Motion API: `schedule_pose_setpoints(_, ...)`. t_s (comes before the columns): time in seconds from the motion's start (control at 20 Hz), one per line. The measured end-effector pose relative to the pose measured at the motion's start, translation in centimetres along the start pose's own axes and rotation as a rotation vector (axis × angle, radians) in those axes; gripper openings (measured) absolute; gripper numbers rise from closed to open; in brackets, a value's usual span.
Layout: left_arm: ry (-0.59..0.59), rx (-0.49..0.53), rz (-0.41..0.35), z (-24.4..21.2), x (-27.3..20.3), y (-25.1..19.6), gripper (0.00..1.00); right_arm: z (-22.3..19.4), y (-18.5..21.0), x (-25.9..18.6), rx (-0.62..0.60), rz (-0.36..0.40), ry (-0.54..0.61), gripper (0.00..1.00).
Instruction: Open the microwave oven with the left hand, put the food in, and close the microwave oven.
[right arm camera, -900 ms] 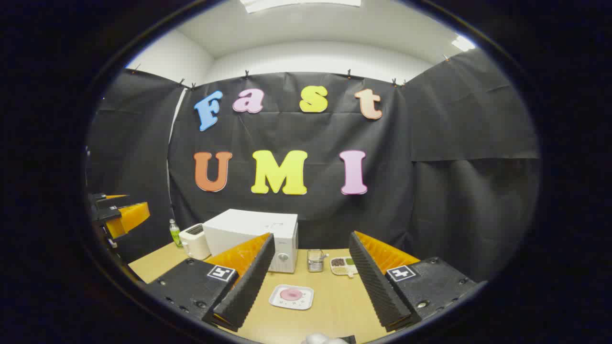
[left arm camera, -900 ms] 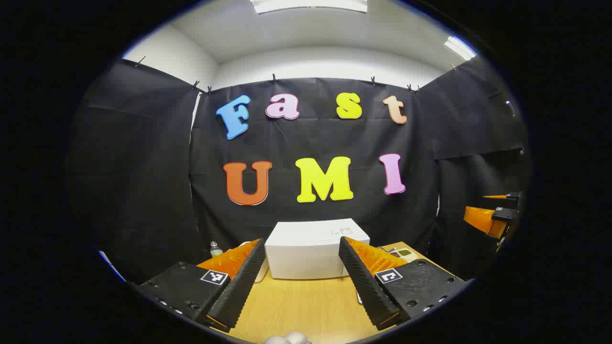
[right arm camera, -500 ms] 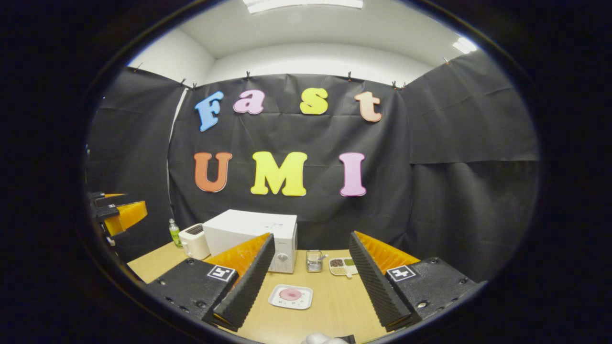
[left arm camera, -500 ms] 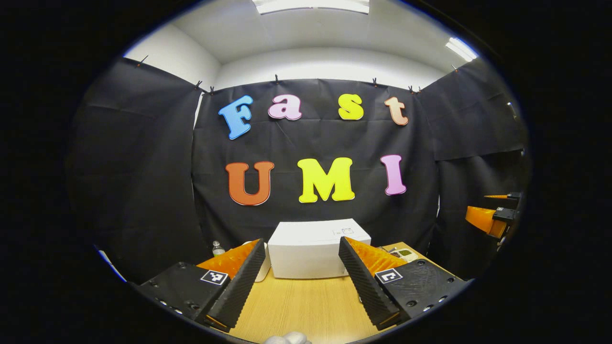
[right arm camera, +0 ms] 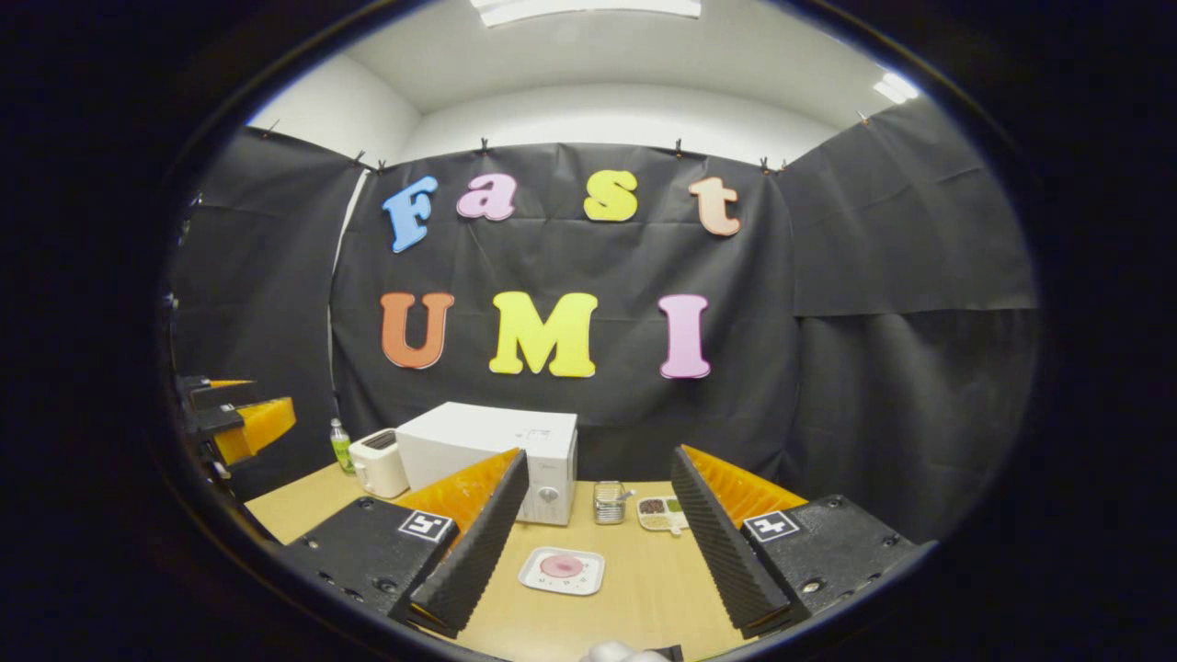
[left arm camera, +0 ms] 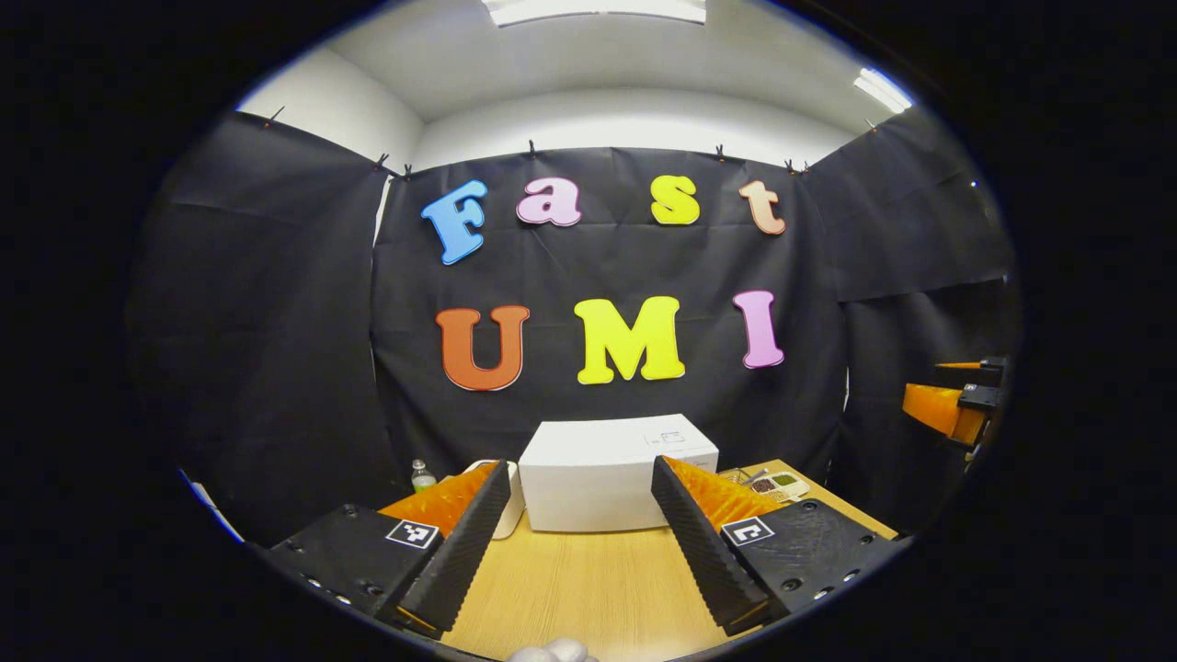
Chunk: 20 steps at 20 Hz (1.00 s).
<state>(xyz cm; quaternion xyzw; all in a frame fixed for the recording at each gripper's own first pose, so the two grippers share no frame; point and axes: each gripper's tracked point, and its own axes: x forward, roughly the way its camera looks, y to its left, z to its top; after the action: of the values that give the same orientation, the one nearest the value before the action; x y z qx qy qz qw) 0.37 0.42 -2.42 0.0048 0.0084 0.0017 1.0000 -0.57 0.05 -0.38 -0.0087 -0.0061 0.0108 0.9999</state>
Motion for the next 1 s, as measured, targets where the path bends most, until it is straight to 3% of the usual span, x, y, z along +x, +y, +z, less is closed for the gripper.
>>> schedule_pose_setpoints(0.2, -0.009, -0.007, 0.002, -3.0, 4.0, -3.1, 0.96, 0.0, -1.4, 1.7, 0.024, 0.041, 0.003, 1.00)
schedule_pose_setpoints(0.65, 0.071, -0.037, -0.116, -13.7, 18.2, -14.3, 0.96, 0.6, -8.5, 6.0, -0.038, 0.032, 0.015, 1.00)
schedule_pose_setpoints(1.0, 0.145, -0.011, -0.089, -21.4, 29.1, -17.2, 0.96, -2.5, -12.2, 6.8, -0.058, -0.015, 0.118, 1.00)
